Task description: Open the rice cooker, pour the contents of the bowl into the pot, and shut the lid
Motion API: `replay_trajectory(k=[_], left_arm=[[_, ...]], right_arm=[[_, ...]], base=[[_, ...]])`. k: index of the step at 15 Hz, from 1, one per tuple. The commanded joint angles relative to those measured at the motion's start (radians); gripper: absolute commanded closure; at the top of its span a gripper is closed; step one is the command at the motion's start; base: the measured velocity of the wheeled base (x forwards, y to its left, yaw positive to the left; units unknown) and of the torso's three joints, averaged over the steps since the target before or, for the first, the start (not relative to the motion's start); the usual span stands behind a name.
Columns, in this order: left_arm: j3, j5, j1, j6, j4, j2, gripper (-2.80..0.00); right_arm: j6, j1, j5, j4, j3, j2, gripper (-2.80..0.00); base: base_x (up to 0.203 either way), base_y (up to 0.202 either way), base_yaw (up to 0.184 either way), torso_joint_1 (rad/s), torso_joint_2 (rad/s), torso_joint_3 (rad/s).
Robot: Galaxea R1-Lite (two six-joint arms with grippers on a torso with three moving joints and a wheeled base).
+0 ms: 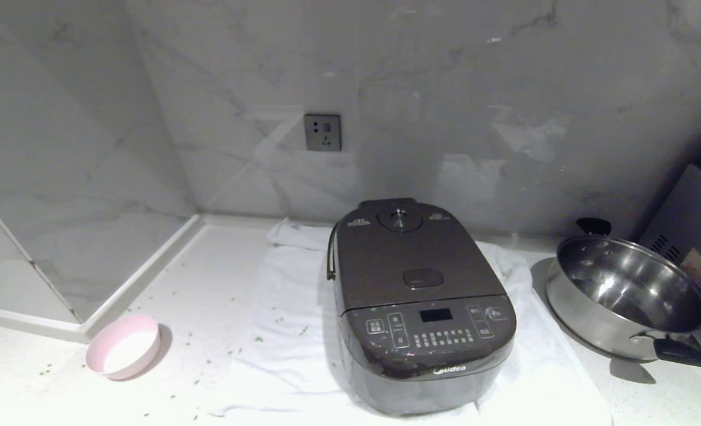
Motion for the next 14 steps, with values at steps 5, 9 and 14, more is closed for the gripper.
replay_trajectory(k=[5,9,14], left_arm=[[-0.001,0.000,0.000,-0.004,0.000,0.000,0.00],[-0.001,-0.001,0.002,-0.003,0.000,0.000,0.00],[-0.001,-0.001,0.002,-0.004,0.002,0.000,0.00]], right_arm=[[-0.038,0.027,0.194,0.061,0.396,-0.218,0.00],[-0.037,0.028,0.208,0.054,0.390,-0.218,0.00],[-0.031,0.027,0.207,0.052,0.391,-0.218,0.00]], base=[[0.000,0.000,0.000,0.000,0.00,0.000],[0.000,0.000,0.000,0.000,0.00,0.000],[0.000,0.000,0.000,0.000,0.00,0.000]])
